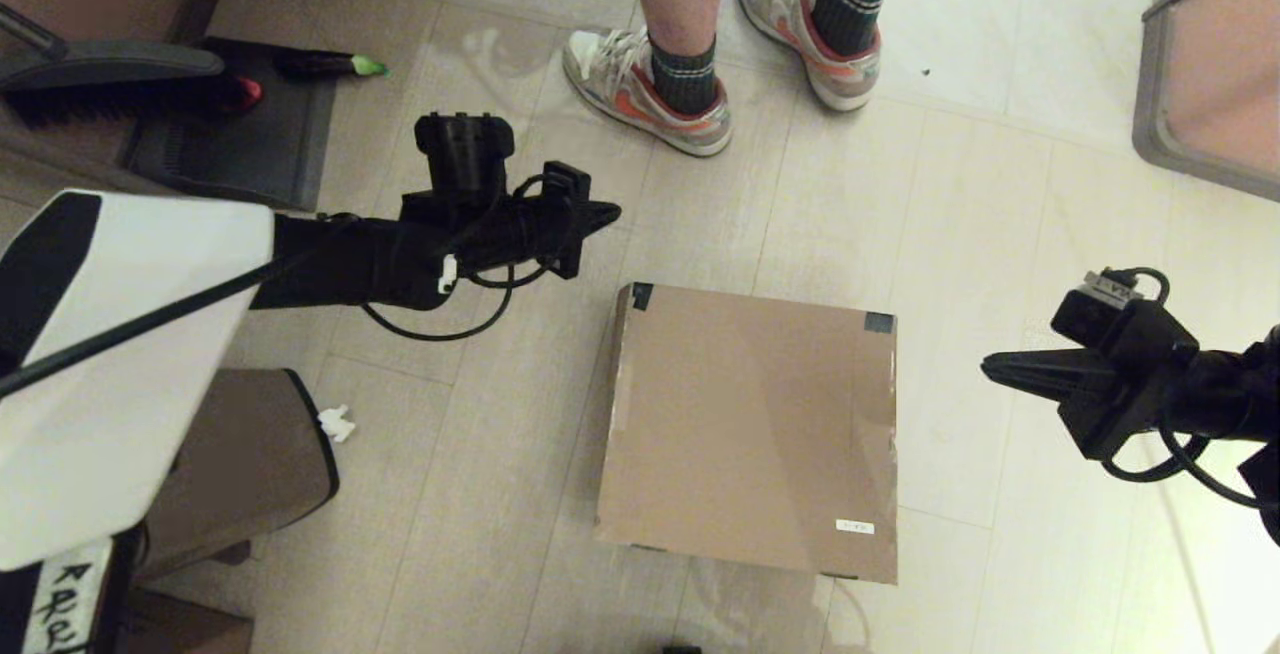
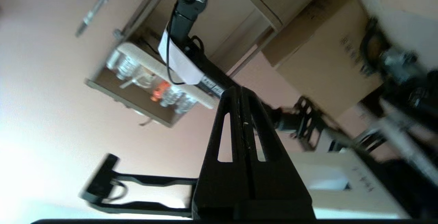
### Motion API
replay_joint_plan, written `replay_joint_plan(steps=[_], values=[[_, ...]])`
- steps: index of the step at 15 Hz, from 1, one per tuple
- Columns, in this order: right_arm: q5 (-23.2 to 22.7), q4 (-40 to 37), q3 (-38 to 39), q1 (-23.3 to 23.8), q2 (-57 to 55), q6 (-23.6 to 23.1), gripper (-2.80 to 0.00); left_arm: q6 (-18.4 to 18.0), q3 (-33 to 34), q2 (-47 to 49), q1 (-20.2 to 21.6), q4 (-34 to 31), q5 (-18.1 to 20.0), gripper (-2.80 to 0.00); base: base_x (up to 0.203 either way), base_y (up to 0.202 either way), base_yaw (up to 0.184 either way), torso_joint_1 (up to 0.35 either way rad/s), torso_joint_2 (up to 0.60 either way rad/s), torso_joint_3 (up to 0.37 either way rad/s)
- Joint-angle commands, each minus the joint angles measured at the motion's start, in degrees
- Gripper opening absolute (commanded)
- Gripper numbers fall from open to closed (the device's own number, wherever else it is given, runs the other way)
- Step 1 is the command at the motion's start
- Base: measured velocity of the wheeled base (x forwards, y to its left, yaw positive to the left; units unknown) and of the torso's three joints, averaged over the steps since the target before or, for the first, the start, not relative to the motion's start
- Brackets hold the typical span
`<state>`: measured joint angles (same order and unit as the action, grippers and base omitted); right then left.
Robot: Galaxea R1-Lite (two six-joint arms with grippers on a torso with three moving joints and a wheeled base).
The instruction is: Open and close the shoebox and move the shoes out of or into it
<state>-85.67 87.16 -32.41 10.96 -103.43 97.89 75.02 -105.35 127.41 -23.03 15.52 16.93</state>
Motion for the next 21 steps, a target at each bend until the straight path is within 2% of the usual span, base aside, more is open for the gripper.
replay_joint_plan(steps=[1,3,4,6,9,10,11,12,13,14,15,16,17,18,20,21], values=[[-0.06,0.50,0.54,-1.50,3.61,-0.80,-2.80,-6.79,8.94,-4.30,-1.32,-2.57,-2.33,-2.80,0.000,0.000,0.000,0.000,0.00,0.000],[0.12,0.50,2.45,-5.92,6.71,-5.80,-2.80,-18.67,21.80,-8.57,-2.82,-3.81,-8.04,-2.80,0.000,0.000,0.000,0.000,0.00,0.000],[0.18,0.50,4.24,-7.64,8.30,-8.57,-2.80,-23.03,27.96,-11.14,-3.55,-3.92,-11.57,-2.80,0.000,0.000,0.000,0.000,0.00,0.000],[0.17,0.50,7.75,-9.66,12.08,-13.32,-2.80,-29.03,40.85,-19.30,-4.65,-3.04,-19.28,-2.80,0.000,0.000,0.000,0.000,0.00,0.000],[0.15,0.50,12.94,-9.12,19.56,-14.65,-2.80,-35.57,58.90,-34.88,-4.18,-1.09,-28.19,-2.80,0.000,0.000,0.000,0.000,0.00,0.000],[0.15,0.50,14.74,-8.21,22.04,-14.75,-2.80,-38.48,65.03,-40.16,-1.93,0.14,-30.67,-2.80,0.000,0.000,0.000,0.000,0.00,0.000],[0.15,0.50,16.79,-7.31,24.18,-14.79,-2.80,-42.01,70.17,-44.47,2.29,1.60,-32.23,-2.80,0.000,0.000,0.000,0.000,0.00,0.000],[0.15,0.50,18.80,-5.10,26.02,-14.82,-2.80,-46.43,75.08,-47.65,8.96,3.30,-33.32,-2.80,0.000,0.000,0.000,0.000,0.00,0.000],[0.15,0.50,20.20,-2.75,26.87,-14.83,-2.80,-51.31,80.98,-51.31,16.05,5.55,-34.09,-2.80,0.000,0.000,0.000,0.000,0.00,0.000],[0.15,0.50,21.12,-1.73,27.38,-14.83,-2.80,-55.14,86.79,-54.99,21.07,7.85,-34.53,-2.80,0.000,0.000,0.000,0.000,0.00,0.000],[0.15,0.50,21.92,-1.64,27.99,-14.83,-2.80,-58.22,92.99,-59.27,24.41,9.99,-34.73,-2.80,0.000,0.000,0.000,0.000,0.00,0.000],[0.15,0.50,21.93,-1.64,28.01,-14.83,-2.80,-60.45,98.24,-62.43,25.17,11.19,-34.19,-2.80,0.000,0.000,0.000,0.000,0.00,0.000],[0.15,0.50,21.67,-1.64,28.01,-14.75,-2.80,-63.23,102.72,-65.70,24.33,11.10,-32.27,-2.80,0.000,0.000,0.000,0.000,0.00,0.000],[0.15,0.50,21.87,-1.33,28.11,-14.74,-2.80,-65.62,105.03,-70.06,22.87,8.27,-29.06,-2.80,0.000,0.000,0.000,0.000,0.00,0.000],[0.22,0.50,22.84,-0.20,28.64,-14.74,-2.80,-69.84,105.24,-80.18,20.75,-2.85,-23.40,-2.80,0.000,0.000,0.000,0.000,0.00,0.000],[0.24,0.50,23.07,-0.14,28.54,-14.74,-2.80,-72.45,104.68,-85.30,20.12,-10.63,-21.13,-2.80,0.000,0.000,0.000,0.000,0.00,0.000]])
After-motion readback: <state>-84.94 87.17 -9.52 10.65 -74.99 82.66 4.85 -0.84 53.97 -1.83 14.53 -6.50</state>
